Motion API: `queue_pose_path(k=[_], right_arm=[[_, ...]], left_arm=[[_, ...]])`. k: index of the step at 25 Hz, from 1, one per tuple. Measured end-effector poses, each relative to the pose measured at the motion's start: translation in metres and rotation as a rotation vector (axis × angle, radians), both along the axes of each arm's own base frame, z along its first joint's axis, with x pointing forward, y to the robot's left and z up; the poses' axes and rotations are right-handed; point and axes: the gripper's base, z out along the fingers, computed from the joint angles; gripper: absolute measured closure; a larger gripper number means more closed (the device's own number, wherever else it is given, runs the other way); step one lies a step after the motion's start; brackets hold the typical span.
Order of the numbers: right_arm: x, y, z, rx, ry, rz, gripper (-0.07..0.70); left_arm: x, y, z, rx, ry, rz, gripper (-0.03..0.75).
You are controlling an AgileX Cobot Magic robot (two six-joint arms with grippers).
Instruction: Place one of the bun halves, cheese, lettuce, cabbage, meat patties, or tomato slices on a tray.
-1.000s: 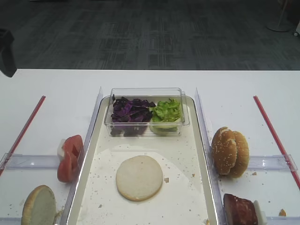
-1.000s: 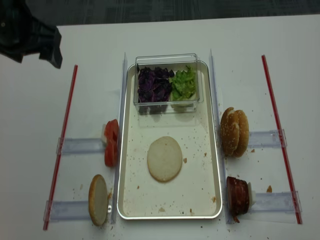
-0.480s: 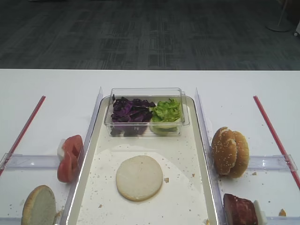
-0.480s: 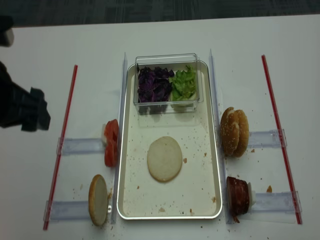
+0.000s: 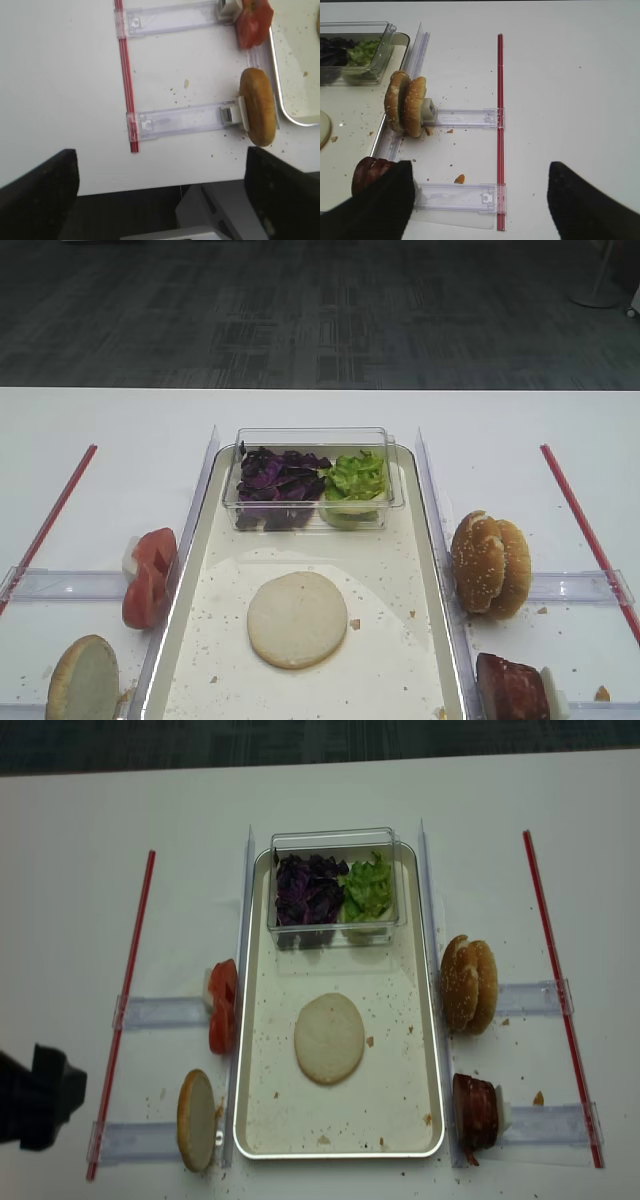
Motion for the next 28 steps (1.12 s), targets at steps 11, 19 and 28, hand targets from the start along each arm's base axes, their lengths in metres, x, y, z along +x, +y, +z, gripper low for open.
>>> queue_pose_path(k=[11,19,28], right_arm=[[0.0,0.0,0.0,0.0,0.0,0.0,0.061],[0.0,0.0,0.0,0.0,0.0,0.0,0.061],[0.0,0.0,0.0,0.0,0.0,0.0,0.061]], left_arm=[[-0.069,-0.001,-0.037,-0.013,-0.186,0.0,0.1],[-0.101,-0.002,-0.034,-0.032,-0.414,0.009,0.1],[-0.102,0.0,-0.041,-0.028,-0.489,0.046,0.1]])
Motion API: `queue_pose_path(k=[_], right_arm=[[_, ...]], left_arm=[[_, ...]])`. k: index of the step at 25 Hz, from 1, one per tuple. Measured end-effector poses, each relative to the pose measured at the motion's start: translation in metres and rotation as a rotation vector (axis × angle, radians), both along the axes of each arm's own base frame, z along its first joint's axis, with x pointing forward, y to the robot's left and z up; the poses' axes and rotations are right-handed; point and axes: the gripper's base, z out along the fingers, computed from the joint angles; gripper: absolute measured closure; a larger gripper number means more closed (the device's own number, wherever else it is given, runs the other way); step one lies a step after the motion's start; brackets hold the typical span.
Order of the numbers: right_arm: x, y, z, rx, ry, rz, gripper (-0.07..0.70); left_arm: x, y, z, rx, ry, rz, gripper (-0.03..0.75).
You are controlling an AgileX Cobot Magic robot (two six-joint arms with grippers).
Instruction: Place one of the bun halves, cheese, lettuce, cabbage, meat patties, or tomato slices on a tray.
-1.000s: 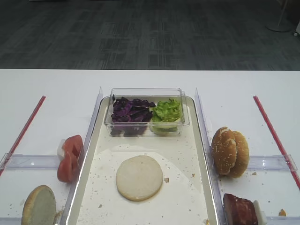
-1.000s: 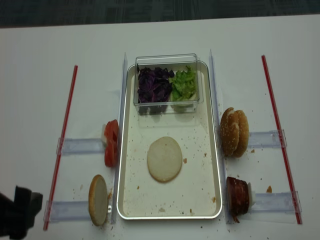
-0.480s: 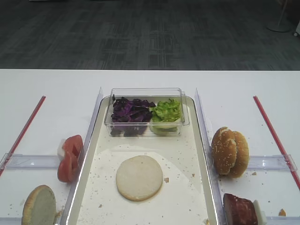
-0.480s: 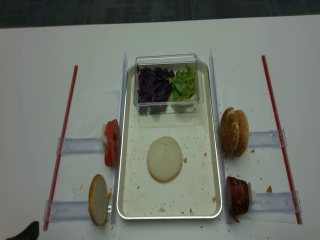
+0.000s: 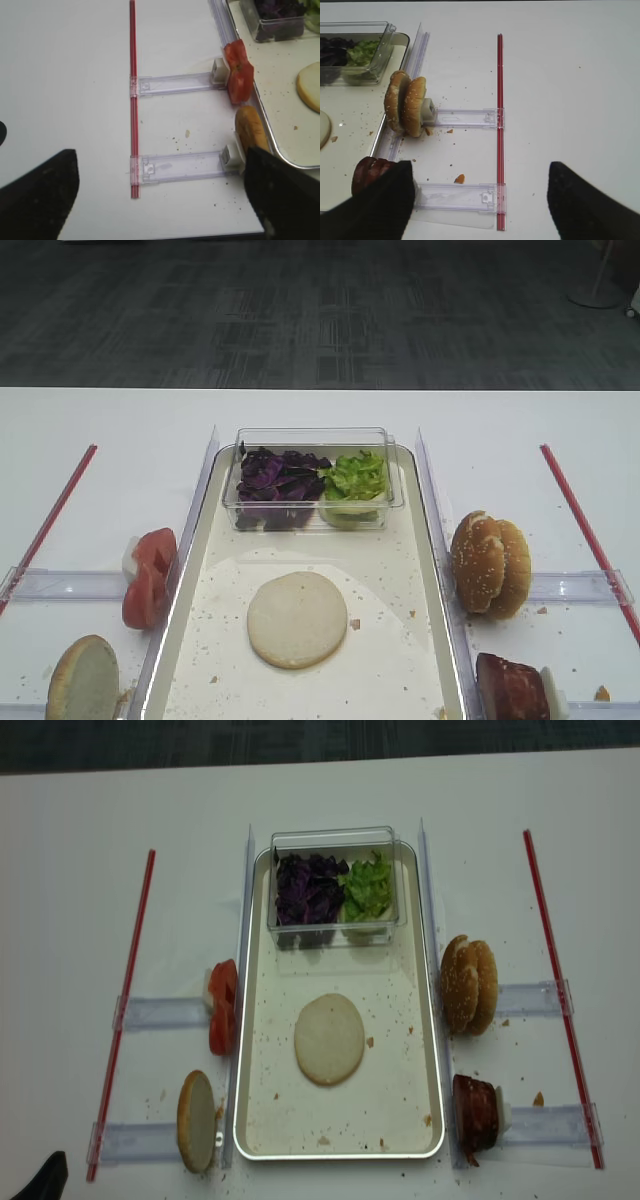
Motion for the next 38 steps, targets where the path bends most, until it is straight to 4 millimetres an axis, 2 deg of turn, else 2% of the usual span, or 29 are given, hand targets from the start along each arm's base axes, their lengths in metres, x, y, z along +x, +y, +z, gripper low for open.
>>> queue_pose_path(k=[38], right_arm=[[0.0,0.0001,0.0,-0.002,0.0,0.003,0.061]], left_arm=[[-0.0037,0.0011,-0.0002,-0.01,-0.036,0.023,0.1]])
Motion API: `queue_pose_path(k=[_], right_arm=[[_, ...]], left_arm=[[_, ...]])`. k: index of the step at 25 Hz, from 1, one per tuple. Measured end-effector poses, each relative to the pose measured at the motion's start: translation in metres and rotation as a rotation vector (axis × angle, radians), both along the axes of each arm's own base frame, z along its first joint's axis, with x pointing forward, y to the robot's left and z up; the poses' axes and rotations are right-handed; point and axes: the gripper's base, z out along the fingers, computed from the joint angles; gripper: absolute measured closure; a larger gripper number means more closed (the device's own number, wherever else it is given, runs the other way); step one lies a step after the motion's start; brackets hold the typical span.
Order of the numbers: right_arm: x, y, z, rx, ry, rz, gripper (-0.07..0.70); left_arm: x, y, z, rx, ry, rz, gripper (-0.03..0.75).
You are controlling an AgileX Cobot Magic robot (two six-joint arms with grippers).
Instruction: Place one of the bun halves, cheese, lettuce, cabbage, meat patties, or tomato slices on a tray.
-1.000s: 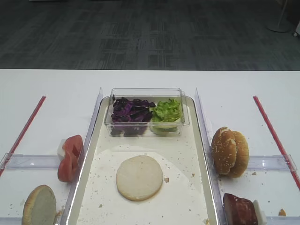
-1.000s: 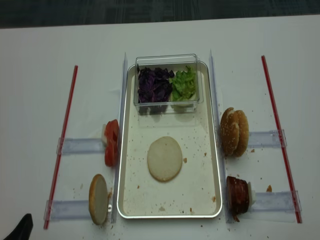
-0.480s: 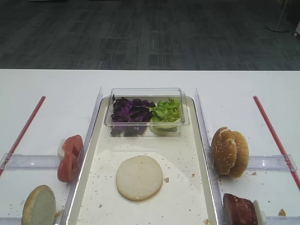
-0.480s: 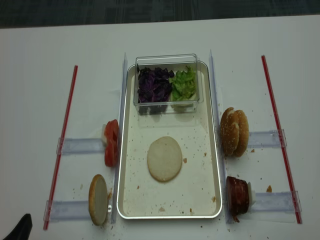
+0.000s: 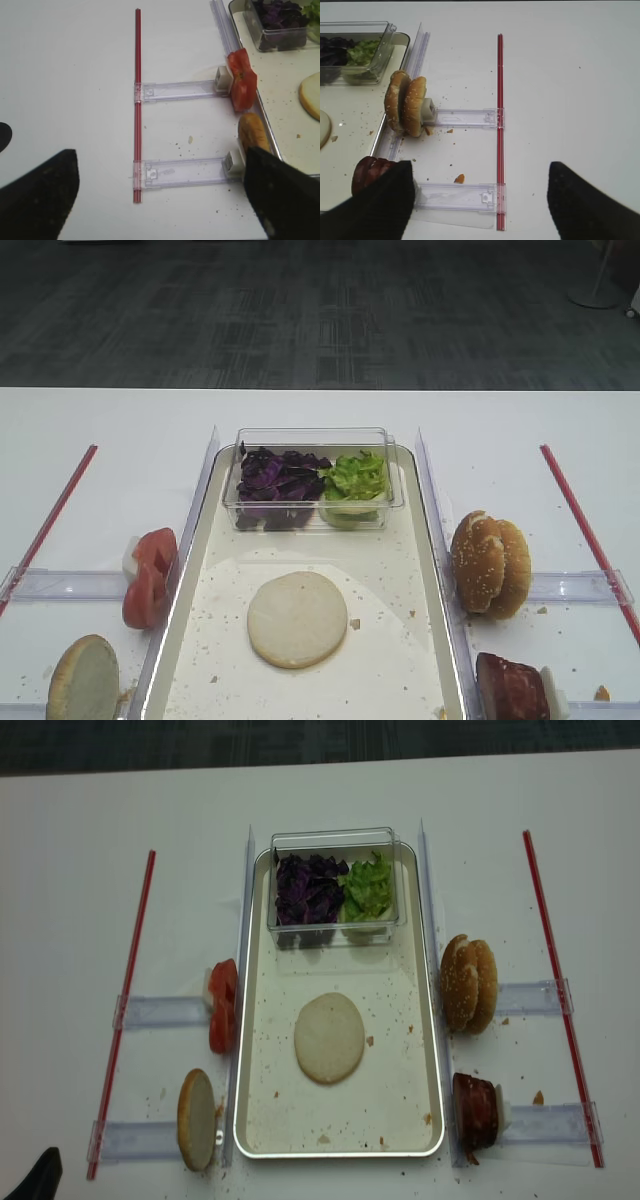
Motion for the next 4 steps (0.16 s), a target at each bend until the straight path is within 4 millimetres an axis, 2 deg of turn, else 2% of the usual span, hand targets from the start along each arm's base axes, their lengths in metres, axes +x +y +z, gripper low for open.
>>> queue_pose_path(k=[4], right_arm=[[0.0,0.0,0.0,0.0,0.0,0.0,0.061]], left_arm=[[0.0,0.0,0.0,-0.001,0.0,0.001,0.1]])
